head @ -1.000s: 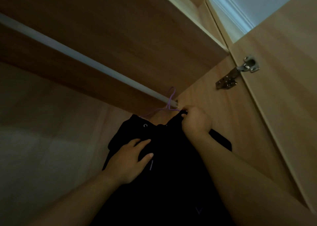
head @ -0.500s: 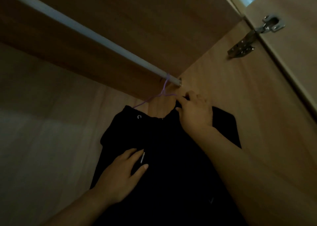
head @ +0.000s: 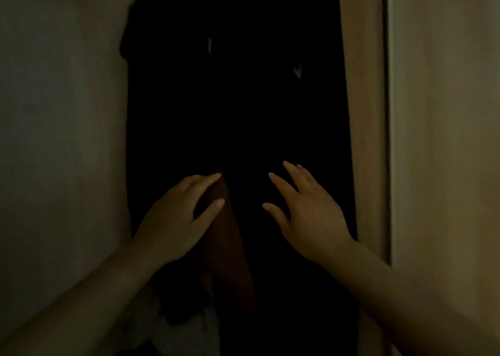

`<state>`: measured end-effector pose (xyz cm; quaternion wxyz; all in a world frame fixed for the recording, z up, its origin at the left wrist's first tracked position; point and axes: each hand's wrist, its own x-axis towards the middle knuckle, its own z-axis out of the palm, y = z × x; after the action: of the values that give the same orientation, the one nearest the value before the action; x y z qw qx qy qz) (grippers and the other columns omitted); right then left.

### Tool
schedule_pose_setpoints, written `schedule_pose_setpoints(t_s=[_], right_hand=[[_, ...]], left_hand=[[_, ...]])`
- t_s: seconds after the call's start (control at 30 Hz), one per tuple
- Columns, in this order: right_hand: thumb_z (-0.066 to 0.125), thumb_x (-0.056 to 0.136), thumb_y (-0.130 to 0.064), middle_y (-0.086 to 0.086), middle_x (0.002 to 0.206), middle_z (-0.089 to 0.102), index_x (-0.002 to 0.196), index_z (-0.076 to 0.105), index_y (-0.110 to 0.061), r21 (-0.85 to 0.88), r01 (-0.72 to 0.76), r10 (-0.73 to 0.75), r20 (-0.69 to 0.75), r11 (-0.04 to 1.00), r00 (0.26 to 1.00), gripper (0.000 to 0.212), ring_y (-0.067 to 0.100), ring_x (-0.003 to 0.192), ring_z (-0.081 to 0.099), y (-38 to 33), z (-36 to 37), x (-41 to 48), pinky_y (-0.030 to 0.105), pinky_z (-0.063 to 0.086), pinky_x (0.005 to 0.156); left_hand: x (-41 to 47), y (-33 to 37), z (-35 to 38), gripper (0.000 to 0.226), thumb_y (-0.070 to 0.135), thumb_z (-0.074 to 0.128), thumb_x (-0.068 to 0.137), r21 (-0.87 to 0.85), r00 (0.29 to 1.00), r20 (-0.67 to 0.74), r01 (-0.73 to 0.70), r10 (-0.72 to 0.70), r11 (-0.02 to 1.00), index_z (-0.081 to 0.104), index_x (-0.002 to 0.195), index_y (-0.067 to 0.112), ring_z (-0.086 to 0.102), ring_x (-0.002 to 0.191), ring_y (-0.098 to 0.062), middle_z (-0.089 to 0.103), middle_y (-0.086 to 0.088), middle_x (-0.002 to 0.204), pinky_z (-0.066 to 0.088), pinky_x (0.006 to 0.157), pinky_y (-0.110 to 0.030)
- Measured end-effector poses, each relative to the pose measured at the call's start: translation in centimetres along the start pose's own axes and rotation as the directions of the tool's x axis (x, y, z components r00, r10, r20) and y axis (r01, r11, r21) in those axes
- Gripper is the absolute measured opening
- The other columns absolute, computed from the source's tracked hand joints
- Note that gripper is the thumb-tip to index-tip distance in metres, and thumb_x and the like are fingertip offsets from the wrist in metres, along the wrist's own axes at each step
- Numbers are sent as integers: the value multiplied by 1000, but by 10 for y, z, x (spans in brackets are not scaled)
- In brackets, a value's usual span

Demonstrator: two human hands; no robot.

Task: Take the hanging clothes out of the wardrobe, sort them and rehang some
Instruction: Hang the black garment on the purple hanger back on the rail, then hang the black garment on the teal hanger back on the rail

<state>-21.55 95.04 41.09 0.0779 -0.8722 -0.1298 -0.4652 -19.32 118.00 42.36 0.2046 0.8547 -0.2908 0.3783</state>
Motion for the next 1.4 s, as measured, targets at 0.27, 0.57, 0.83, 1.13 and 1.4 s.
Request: schedule_pose_setpoints(t_s=[0.27, 0.57, 0.83, 1.13, 1.4], right_hand=[[17, 91, -59, 4, 145, 39, 141, 35, -24, -73, -316, 321, 353, 946, 879, 64, 25, 133, 38, -11, -29, -259, 37, 35, 105], [36, 92, -52, 5, 125, 58, 125, 54, -18, -288, -681, 719, 468, 674, 513, 50, 26, 115, 54, -34, -111, -499, 41, 48, 94], [35, 91, -52, 9, 121, 59, 121, 56, -15, -376, -845, 914, 294, 380, 280, 52, 29, 113, 55, -8, -223, -609, 46, 46, 95], [34, 89, -52, 9, 126, 57, 123, 56, -13, -451, -892, 999, -8, 33, 41, 57, 29, 118, 52, 62, -420, -755, 50, 41, 100], [33, 89, -54, 8, 127, 56, 124, 56, -12, -457, -857, 951, -287, -239, -113, 60, 27, 121, 49, 105, -590, -851, 47, 37, 103]], left_hand=[[-177, 82, 94, 67, 67, 22, 84, -104, 956, 293, 58, -25, 993, 40, 138, 32, 37, 127, -13, 42, 4, 142, 32, 97, -29], [-348, 224, 172, 68, 71, 22, 80, -323, 670, 728, 151, 144, 934, 52, 128, 33, 48, 121, -14, 51, 8, 133, 40, 98, -32], [-381, 385, 207, 66, 66, 23, 78, -562, 404, 756, -3, 515, 827, 48, 130, 33, 44, 119, -11, 50, 8, 132, 36, 96, -29], [-425, 670, 248, 53, 52, 38, 84, -798, 260, 550, -117, 794, 591, 59, 119, 18, 60, 100, -28, 64, -5, 112, 50, 84, -39], [-461, 911, 239, 64, 61, 25, 84, -928, 53, 328, -172, 943, 332, 51, 130, 26, 54, 113, -19, 58, 2, 127, 41, 90, -29]])
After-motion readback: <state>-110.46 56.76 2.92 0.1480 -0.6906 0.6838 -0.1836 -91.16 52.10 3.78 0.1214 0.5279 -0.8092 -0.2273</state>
